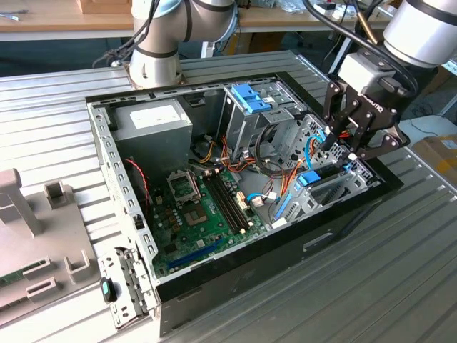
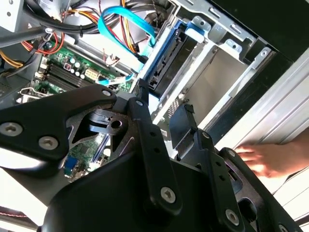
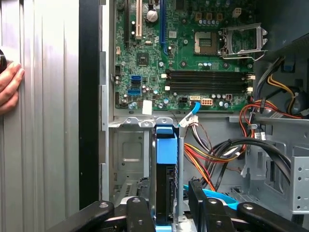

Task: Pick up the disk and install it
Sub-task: 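Insert the disk into the insertion slot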

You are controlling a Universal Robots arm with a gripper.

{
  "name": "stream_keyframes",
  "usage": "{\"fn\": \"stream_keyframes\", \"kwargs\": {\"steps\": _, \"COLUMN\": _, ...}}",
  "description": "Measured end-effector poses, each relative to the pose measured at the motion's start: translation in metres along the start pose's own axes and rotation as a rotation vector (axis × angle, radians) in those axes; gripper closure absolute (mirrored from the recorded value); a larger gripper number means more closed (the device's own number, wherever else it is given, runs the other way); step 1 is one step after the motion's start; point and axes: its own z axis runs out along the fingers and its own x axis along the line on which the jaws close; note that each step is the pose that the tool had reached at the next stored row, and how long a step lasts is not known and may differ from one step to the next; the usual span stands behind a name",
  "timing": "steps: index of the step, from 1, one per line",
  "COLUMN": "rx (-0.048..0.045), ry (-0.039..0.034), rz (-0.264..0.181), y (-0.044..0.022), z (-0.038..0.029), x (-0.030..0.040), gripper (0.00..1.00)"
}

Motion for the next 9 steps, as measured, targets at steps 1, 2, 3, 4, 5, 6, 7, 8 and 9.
{"fn": "stream_keyframes", "kwargs": {"steps": 1, "rx": 0.0000, "ry": -0.0003, "rz": 0.000, "y": 0.0000, "z": 0.0002, "x": -0.0012, "gripper": 0.56}}
{"fn": "stream_keyframes", "kwargs": {"steps": 2, "rx": 0.0000, "ry": -0.0003, "rz": 0.000, "y": 0.0000, "z": 0.0002, "x": -0.0013, "gripper": 0.56}}
{"fn": "stream_keyframes", "kwargs": {"steps": 3, "rx": 0.0000, "ry": -0.0001, "rz": 0.000, "y": 0.0000, "z": 0.0001, "x": -0.0016, "gripper": 0.56}}
{"fn": "stream_keyframes", "kwargs": {"steps": 4, "rx": 0.0000, "ry": 0.0000, "rz": 0.000, "y": 0.0000, "z": 0.0000, "x": -0.0018, "gripper": 0.56}}
{"fn": "stream_keyframes", "kwargs": {"steps": 5, "rx": 0.0000, "ry": -0.0002, "rz": 0.000, "y": 0.0000, "z": 0.0001, "x": -0.0020, "gripper": 0.56}}
{"fn": "stream_keyframes", "kwargs": {"steps": 6, "rx": 0.0000, "ry": -0.0001, "rz": 0.000, "y": 0.0000, "z": 0.0001, "x": -0.0022, "gripper": 0.56}}
{"fn": "stream_keyframes", "kwargs": {"steps": 7, "rx": 0.0000, "ry": 0.0000, "rz": 0.000, "y": 0.0000, "z": 0.0000, "x": -0.0024, "gripper": 0.56}}
{"fn": "stream_keyframes", "kwargs": {"steps": 8, "rx": 0.0000, "ry": -0.0001, "rz": 0.000, "y": 0.0000, "z": 0.0001, "x": -0.0026, "gripper": 0.56}}
{"fn": "stream_keyframes", "kwargs": {"steps": 9, "rx": 0.0000, "ry": -0.0001, "rz": 0.000, "y": 0.0000, "z": 0.0001, "x": -0.0029, "gripper": 0.56}}
